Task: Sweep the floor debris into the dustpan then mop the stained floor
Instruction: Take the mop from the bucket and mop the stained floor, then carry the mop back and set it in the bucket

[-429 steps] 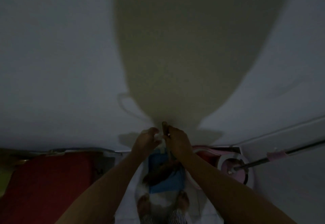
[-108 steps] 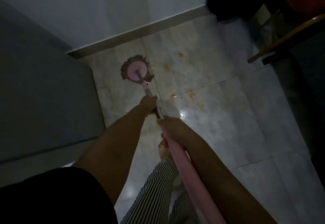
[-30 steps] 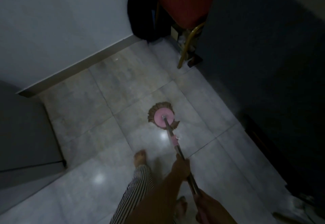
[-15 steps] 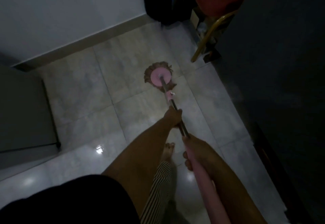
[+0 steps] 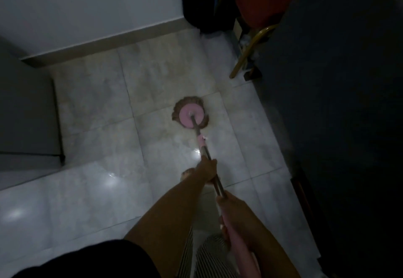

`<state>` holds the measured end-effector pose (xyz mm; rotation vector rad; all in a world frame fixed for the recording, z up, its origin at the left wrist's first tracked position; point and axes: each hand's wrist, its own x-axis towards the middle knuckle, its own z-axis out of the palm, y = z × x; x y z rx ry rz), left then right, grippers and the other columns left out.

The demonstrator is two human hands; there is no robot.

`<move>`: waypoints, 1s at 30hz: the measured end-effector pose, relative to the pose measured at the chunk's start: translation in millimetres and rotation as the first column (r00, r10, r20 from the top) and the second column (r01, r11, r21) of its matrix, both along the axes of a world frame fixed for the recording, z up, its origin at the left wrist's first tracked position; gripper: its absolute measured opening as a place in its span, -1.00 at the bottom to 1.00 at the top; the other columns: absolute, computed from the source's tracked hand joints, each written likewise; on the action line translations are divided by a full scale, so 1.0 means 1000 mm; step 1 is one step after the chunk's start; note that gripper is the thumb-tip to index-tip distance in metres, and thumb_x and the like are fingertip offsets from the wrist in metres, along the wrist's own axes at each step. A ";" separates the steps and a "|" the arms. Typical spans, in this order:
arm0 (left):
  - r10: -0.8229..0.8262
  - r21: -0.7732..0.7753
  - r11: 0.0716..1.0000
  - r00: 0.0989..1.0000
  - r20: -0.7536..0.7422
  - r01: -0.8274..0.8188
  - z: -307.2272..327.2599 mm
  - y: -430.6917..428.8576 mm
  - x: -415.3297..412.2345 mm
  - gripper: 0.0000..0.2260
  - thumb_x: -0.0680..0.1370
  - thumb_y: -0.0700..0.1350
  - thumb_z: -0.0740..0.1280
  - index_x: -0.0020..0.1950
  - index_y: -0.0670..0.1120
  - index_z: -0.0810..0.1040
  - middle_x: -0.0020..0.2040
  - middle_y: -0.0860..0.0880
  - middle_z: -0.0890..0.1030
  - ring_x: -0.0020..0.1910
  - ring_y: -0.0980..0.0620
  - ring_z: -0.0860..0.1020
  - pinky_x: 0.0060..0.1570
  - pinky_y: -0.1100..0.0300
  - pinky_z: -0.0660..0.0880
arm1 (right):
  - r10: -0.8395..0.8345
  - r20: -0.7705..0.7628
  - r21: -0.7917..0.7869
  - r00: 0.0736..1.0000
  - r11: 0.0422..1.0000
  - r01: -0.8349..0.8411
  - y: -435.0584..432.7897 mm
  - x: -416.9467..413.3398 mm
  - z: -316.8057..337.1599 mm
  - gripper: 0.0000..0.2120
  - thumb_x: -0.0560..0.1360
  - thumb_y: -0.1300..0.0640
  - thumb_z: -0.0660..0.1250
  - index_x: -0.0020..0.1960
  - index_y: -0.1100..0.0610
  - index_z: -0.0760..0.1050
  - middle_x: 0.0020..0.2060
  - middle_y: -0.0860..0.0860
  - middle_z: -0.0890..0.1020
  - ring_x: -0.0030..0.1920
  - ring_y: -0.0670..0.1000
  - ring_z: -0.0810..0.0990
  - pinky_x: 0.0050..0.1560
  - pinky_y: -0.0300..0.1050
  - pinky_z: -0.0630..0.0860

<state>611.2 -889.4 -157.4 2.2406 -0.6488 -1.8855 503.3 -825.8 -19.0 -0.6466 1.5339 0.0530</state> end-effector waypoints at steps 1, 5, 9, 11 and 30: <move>-0.060 0.008 0.998 0.996 0.060 0.060 0.005 0.024 -0.008 -0.53 0.64 0.05 0.14 0.49 -0.15 0.25 0.05 -0.16 0.59 -0.08 -0.05 0.64 -0.16 0.21 0.64 | 0.014 0.007 0.037 1.000 0.999 -0.015 0.019 -0.011 0.007 -0.75 0.64 0.05 0.13 0.24 0.03 0.49 -0.31 -0.02 0.53 -0.42 -0.08 0.49 -0.50 -0.27 0.40; 0.117 0.002 0.993 0.992 -0.046 -0.117 0.018 0.105 -0.046 -0.58 0.66 -0.12 0.15 0.49 -0.22 0.22 0.19 -0.19 0.52 0.09 -0.09 0.57 -0.08 0.23 0.60 | 0.217 -0.038 0.032 0.975 0.976 -0.216 0.083 -0.047 0.025 -0.64 0.64 0.07 0.14 0.41 0.07 0.45 0.06 0.02 0.61 0.00 0.02 0.59 -0.13 -0.29 0.46; 0.343 0.067 0.939 0.935 -0.092 -0.338 0.026 0.153 -0.062 -0.62 0.66 -0.20 0.12 0.47 -0.26 0.23 0.16 -0.22 0.51 0.01 -0.09 0.55 -0.19 0.16 0.61 | 0.341 -0.008 0.020 0.940 0.940 -0.341 0.106 -0.058 0.039 -0.53 0.64 0.11 0.15 0.54 0.08 0.25 0.42 0.06 0.44 0.39 -0.02 0.43 0.20 -0.39 0.34; 0.384 0.034 0.923 0.920 -0.079 -0.383 0.033 0.152 -0.056 -0.63 0.65 -0.22 0.14 0.45 -0.27 0.27 0.11 -0.17 0.50 -0.03 -0.04 0.51 -0.20 0.21 0.56 | 0.358 0.008 -0.010 0.934 0.934 -0.358 0.101 -0.055 0.042 -0.55 0.64 0.10 0.16 0.52 0.02 0.29 0.41 0.02 0.45 0.38 -0.06 0.43 0.18 -0.44 0.32; -0.257 -0.352 0.857 0.904 0.343 0.377 0.072 -0.004 0.127 -0.50 0.53 0.03 0.37 0.45 -0.03 0.42 0.37 -0.10 0.47 0.33 -0.04 0.45 0.31 0.11 0.40 | -0.040 0.260 0.237 0.965 0.971 -0.024 -0.145 0.069 0.076 -0.75 0.60 0.19 0.26 0.20 0.30 0.52 -0.12 0.22 0.70 -0.35 0.09 0.70 -0.37 -0.15 0.63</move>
